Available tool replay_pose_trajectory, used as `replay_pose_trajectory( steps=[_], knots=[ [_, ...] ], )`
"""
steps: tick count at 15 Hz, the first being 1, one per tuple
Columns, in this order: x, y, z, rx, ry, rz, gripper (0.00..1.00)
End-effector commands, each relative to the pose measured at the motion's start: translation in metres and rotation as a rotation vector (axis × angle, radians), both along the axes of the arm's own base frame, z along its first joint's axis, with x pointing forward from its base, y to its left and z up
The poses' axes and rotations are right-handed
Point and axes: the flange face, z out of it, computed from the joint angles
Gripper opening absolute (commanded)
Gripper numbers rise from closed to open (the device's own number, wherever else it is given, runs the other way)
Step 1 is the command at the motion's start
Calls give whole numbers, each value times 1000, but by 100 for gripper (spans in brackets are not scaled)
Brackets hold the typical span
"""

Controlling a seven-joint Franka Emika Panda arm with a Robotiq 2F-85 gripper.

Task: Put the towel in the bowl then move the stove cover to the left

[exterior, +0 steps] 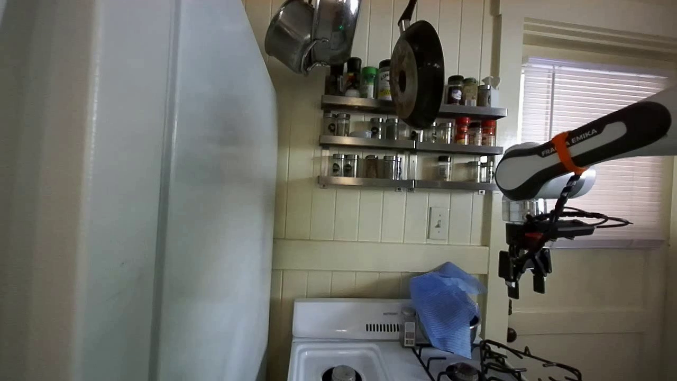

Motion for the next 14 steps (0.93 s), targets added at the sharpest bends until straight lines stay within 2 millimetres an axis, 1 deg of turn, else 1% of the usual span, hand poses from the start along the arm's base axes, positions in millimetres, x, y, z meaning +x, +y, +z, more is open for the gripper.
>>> replay_pose_trajectory(
  steps=[1,3,5,7,8,10,11,12,14],
  knots=[
    [-24,12,-43,9,71,13,100],
    [-38,13,-62,30,108,3,100],
    [-51,11,-75,32,106,-33,100],
    [-56,9,-87,17,60,-57,100],
    [-57,11,-94,6,33,-61,100],
    [-53,20,-109,-42,-24,-98,100],
    [-50,21,-108,-45,-46,-105,100],
    [-45,15,-105,-14,-5,-84,100],
    [-44,20,-110,-24,-25,-94,100]
  ],
)
